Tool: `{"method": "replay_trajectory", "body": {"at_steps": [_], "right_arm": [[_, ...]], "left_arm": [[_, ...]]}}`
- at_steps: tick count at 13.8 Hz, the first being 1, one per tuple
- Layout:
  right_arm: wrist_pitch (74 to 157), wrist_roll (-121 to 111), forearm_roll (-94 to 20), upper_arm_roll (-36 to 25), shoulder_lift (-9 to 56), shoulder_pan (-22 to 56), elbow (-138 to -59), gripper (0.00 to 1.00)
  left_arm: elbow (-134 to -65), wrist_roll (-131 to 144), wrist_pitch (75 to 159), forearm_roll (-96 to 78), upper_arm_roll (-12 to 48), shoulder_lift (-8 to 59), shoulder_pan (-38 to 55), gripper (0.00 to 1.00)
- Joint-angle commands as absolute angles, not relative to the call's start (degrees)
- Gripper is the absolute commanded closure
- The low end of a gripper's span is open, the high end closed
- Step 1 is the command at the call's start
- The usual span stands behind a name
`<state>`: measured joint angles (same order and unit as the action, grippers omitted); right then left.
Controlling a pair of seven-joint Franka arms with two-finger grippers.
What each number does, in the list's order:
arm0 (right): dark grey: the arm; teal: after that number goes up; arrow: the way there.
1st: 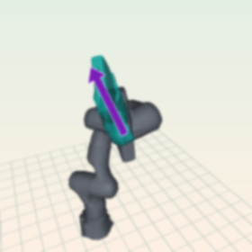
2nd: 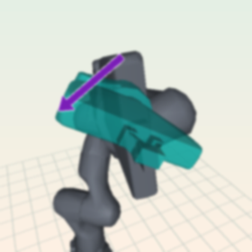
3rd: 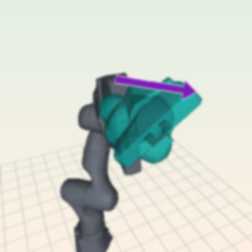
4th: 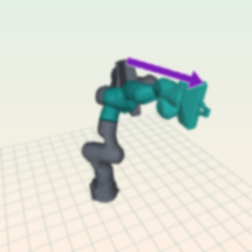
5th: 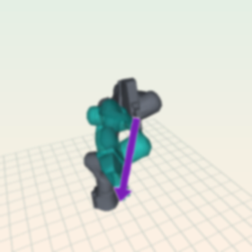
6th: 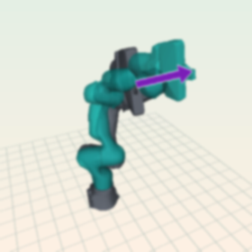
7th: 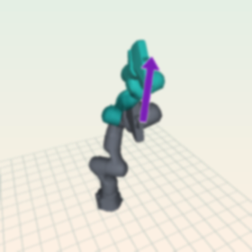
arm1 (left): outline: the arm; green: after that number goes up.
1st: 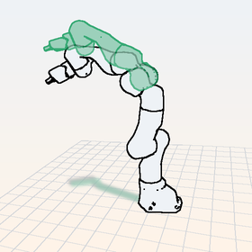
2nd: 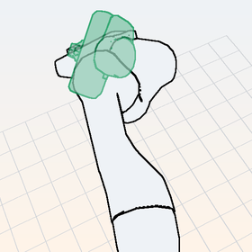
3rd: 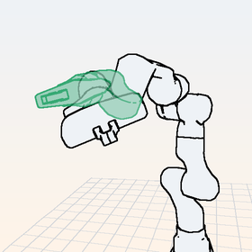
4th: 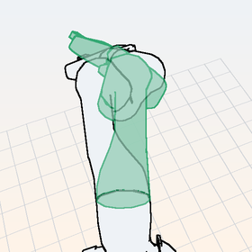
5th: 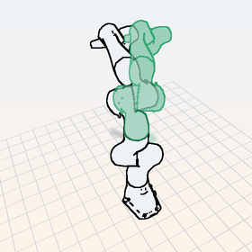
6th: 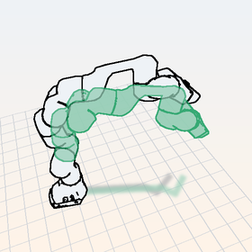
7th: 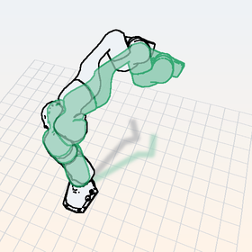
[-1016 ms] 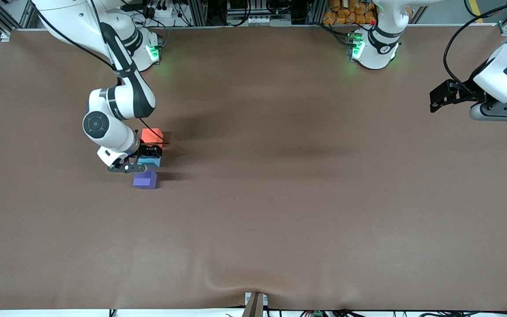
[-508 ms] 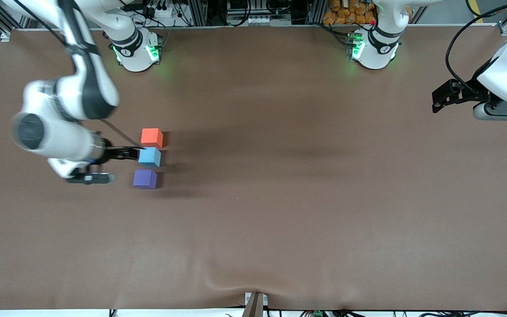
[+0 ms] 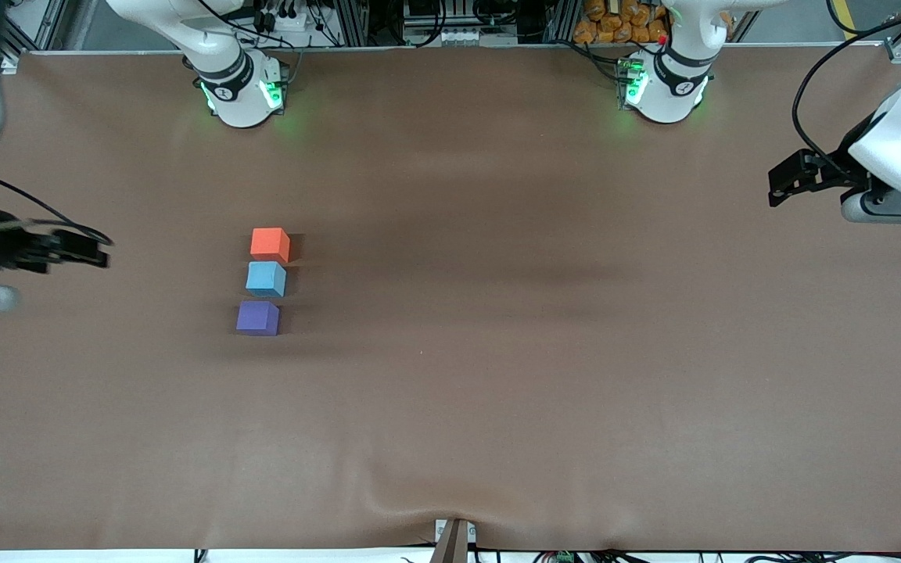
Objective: Place blue block between orange and purple blocks
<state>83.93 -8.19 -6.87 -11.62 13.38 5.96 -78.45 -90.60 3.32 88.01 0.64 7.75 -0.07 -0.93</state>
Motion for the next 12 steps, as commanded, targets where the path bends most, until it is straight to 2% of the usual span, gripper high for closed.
{"method": "replay_trajectory", "body": {"at_steps": [1,5,8,12], "right_arm": [[79.20,-7.91,-5.54,-11.07,14.42,5.36,-72.25,0.00],[75.33,-8.70,-2.37,-10.72,10.21,5.54,-71.37,0.00],[75.41,-6.42,-2.29,-10.46,7.82,5.19,-72.33,0.00],[75.76,-5.01,-1.41,-6.96,3.70,0.98,-76.19,0.00]], "left_arm": [[-89.74,2.90,88.33,0.44,7.91,0.35,-2.37,0.00],[-89.38,3.34,88.33,0.00,8.09,0.35,-3.08,0.00],[-89.38,2.81,88.42,0.09,8.35,0.35,-3.25,0.00],[-89.39,2.73,88.59,0.09,8.44,0.35,-3.34,0.00]]}}
